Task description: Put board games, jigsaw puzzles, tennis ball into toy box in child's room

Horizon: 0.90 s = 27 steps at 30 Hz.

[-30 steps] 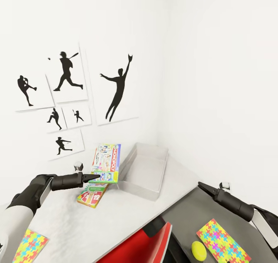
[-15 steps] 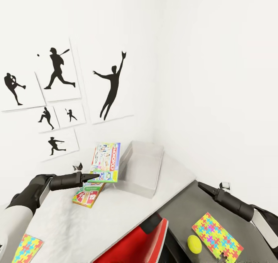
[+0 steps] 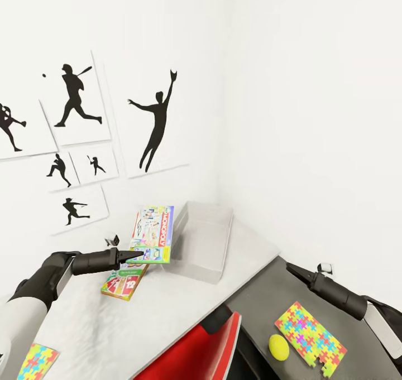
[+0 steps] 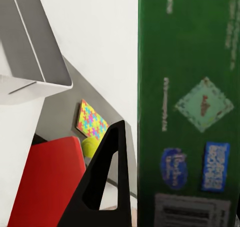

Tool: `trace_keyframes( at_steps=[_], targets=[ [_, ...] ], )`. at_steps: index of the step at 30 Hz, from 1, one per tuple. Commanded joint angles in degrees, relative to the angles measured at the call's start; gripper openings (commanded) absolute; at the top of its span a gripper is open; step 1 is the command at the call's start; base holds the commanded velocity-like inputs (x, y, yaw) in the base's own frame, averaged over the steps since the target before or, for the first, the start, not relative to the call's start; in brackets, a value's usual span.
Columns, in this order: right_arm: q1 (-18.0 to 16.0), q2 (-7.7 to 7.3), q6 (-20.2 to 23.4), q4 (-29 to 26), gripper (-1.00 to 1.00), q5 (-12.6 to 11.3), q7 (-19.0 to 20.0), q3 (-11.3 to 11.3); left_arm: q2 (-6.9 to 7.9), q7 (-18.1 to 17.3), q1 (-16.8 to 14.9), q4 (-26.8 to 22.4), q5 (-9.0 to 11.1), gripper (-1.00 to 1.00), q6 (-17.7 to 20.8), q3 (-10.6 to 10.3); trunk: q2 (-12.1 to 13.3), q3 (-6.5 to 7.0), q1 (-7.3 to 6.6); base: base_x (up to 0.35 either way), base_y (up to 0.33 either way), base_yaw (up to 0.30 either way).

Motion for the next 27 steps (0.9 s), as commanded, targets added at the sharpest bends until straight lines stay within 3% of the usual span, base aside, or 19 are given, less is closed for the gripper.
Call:
trace_keyframes(
  at_steps=[1,12,27],
  targets=[
    [-0.05,-0.02,0.50,0.00,1.00,-0.33,0.03,0.00,0.01,-0.21,-0.05,-0.01,0.00,-1.00,0.59,-0.01,-0.14,-0.21,0.04,0.000,0.005,-0.003],
    [-0.05,-0.02,0.48,0.00,1.00,-0.33,0.03,0.01,0.34,-0.31,-0.05,-0.02,0.00,-1.00,0.59,0.04,-0.14,-1.10,0.04,0.000,0.001,-0.001],
    [-0.05,-0.02,0.40,0.09,1.00,-0.30,-0.10,-0.02,0.36,-0.39,-0.05,-0.11,0.02,-1.00,0.72,0.08,-0.14,-1.19,0.04,0.000,0.000,0.000]
  ],
)
